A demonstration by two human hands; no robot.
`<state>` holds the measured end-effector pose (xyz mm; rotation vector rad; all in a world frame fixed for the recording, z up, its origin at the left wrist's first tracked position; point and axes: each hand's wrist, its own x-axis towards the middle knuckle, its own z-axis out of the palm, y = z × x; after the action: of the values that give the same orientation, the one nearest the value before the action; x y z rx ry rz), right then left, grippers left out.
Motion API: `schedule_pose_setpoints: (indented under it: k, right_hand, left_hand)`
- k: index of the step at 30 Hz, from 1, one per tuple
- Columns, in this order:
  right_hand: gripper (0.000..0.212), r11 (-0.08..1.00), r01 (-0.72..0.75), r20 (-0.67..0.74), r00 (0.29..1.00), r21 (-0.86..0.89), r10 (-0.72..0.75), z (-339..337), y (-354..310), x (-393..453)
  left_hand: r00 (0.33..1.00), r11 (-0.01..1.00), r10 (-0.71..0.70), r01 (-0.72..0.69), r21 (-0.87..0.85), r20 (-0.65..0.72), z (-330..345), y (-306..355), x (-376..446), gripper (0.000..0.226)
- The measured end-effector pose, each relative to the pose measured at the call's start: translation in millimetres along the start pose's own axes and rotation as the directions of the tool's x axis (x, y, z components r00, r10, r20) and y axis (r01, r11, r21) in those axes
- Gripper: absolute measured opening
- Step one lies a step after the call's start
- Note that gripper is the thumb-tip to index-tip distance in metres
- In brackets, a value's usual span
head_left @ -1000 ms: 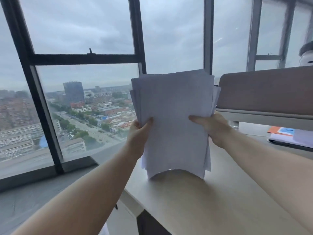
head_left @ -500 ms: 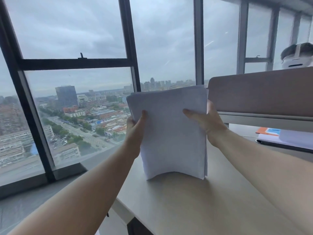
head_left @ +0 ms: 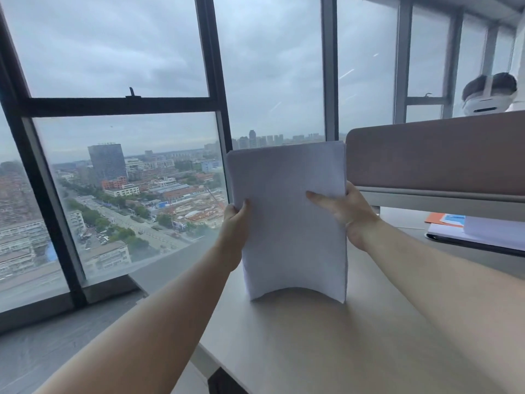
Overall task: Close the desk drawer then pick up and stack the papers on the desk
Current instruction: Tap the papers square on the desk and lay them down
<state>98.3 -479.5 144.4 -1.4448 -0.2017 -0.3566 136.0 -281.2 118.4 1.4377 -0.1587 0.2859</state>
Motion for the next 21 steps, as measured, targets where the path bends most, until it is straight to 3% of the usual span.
schedule_pose_setpoints:
  k: [5,9,14,18,21]
  right_hand:
    - [0.052,0.993,-0.105,0.022,0.994,-0.045,0.106,-9,23,-3]
    - [0.047,0.978,-0.183,0.054,0.981,-0.102,0.189,-7,29,-1]
    - [0.044,0.967,-0.206,0.0,0.978,-0.149,0.209,-7,38,0]
    - [0.041,0.947,-0.257,0.025,0.964,-0.195,0.266,-11,53,-4]
    - [0.025,0.948,-0.241,-0.01,0.97,-0.209,0.244,-14,62,-9]
  left_hand:
    - [0.982,0.977,-0.189,0.185,0.102,0.029,-4,-27,1,0.036]
    - [0.981,0.975,-0.184,0.175,0.14,0.055,-4,-35,-1,0.038]
    - [0.986,0.966,-0.152,0.133,0.221,0.073,-4,-38,-3,0.039]
    - [0.978,0.942,-0.201,0.179,0.285,0.05,-3,-49,-6,0.025]
    - [0.976,0.931,-0.219,0.202,0.303,0.021,-2,-61,-6,0.02]
